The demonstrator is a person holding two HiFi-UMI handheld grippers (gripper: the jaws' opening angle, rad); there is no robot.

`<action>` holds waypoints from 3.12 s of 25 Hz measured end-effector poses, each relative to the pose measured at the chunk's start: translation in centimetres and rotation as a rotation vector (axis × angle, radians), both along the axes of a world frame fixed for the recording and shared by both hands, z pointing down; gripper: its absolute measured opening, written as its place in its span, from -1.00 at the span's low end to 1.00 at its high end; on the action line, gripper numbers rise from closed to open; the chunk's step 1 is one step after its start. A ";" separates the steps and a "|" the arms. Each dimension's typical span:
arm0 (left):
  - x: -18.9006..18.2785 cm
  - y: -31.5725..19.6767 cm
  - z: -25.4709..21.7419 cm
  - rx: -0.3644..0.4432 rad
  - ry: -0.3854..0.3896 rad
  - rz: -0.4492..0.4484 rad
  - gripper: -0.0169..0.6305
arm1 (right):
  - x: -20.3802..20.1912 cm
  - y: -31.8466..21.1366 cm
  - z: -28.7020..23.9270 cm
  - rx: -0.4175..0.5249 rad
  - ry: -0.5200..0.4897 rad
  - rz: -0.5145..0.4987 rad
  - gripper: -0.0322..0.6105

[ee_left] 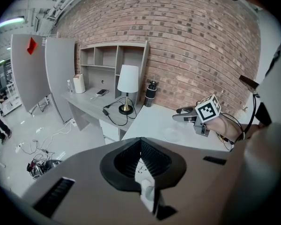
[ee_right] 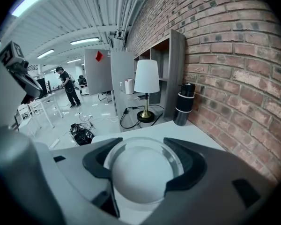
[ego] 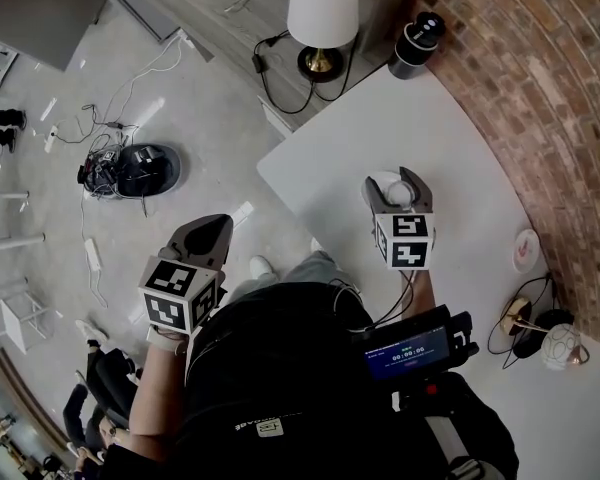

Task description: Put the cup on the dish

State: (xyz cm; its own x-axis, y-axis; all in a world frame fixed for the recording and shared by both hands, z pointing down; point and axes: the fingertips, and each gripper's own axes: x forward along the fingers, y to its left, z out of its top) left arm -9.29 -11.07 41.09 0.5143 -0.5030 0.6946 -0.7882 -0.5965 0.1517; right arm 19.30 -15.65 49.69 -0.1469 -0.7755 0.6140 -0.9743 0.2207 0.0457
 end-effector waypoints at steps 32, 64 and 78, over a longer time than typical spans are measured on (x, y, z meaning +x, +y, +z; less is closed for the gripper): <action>1.0 0.6 2.4 -0.102 -0.083 -0.097 -0.93 | 1.6 -2.3 11.3 -0.144 0.061 -0.084 -0.04; 0.6 1.3 3.2 -0.127 -0.102 -0.134 -0.93 | 1.5 -2.3 14.6 -0.146 0.063 -0.081 -0.04; 1.1 1.6 3.1 -0.123 -0.092 -0.139 -0.93 | 1.3 -2.1 14.7 -0.128 0.116 -0.111 -0.04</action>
State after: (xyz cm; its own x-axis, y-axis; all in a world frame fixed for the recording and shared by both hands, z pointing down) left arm -8.17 -9.44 44.16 0.3778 -0.4731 0.7959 -0.8754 -0.4624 0.1407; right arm 20.60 -17.75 64.41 -0.1497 -0.6728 0.7245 -0.9335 0.3376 0.1207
